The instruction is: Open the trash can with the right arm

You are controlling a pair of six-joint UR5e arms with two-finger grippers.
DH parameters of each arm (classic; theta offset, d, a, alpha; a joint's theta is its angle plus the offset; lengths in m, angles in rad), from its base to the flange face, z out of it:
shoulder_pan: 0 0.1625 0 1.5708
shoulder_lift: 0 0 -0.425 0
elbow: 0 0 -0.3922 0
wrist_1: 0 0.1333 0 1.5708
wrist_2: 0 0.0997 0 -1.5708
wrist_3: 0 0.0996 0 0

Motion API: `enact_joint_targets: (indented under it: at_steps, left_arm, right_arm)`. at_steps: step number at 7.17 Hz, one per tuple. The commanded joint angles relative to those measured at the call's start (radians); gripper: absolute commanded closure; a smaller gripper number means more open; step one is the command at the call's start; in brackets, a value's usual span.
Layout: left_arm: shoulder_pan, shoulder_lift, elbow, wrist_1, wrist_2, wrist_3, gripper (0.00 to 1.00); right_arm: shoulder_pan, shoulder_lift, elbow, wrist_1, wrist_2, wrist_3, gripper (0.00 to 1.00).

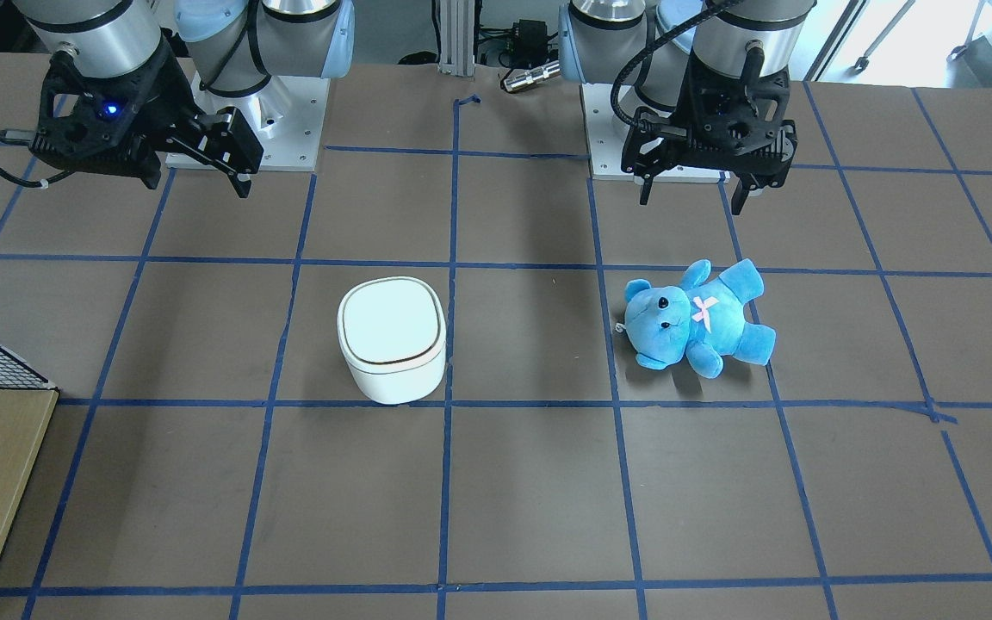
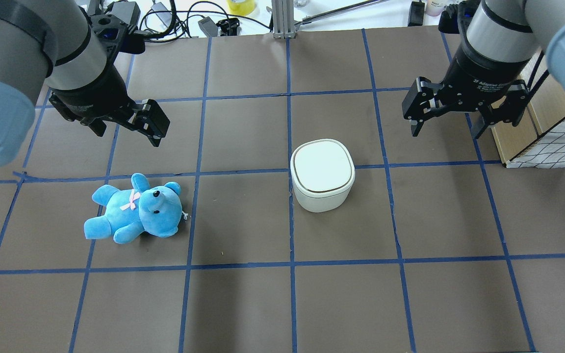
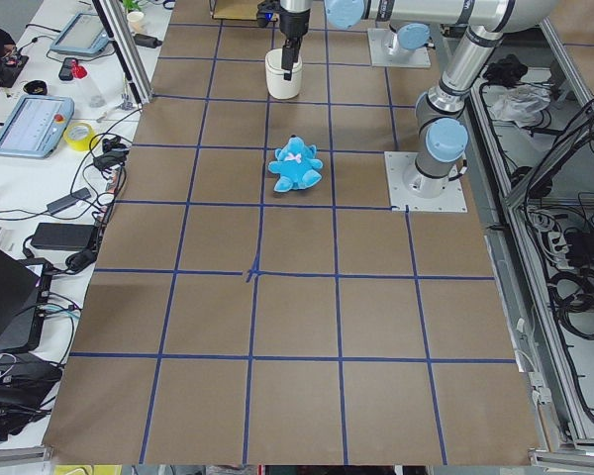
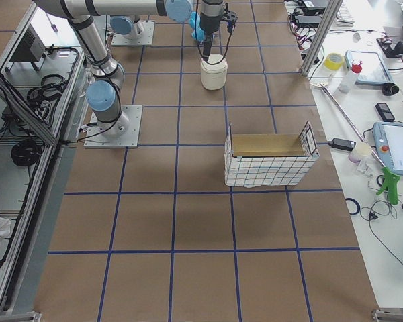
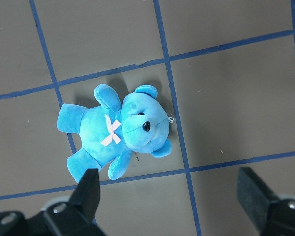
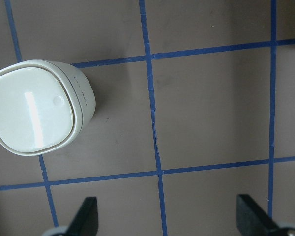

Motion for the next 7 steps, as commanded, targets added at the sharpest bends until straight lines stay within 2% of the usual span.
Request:
enact_joint_targets:
  at_steps: [1, 2, 4, 6, 7]
  left_arm:
    - [0.000, 0.000, 0.000, 0.000, 0.000, 0.000, 0.00]
    - [0.000, 0.000, 0.000, 0.000, 0.000, 0.000, 0.00]
    - [0.000, 0.000, 0.000, 0.000, 0.000, 0.000, 0.00]
    - [0.000, 0.000, 0.000, 0.000, 0.000, 0.000, 0.00]
    - [0.000, 0.000, 0.000, 0.000, 0.000, 0.000, 0.00]
  right_arm:
    - [0.003, 0.003, 0.000, 0.000, 0.000, 0.007, 0.00]
    - [0.007, 0.003, 0.000, -0.001, 0.011, 0.034, 0.06]
    - [0.009, 0.015, 0.006, -0.035, 0.020, 0.038, 0.56]
    - [0.016, 0.041, 0.008, -0.042, 0.061, 0.036, 0.78]
    - [0.018, 0.064, 0.008, -0.050, 0.098, 0.035, 0.82]
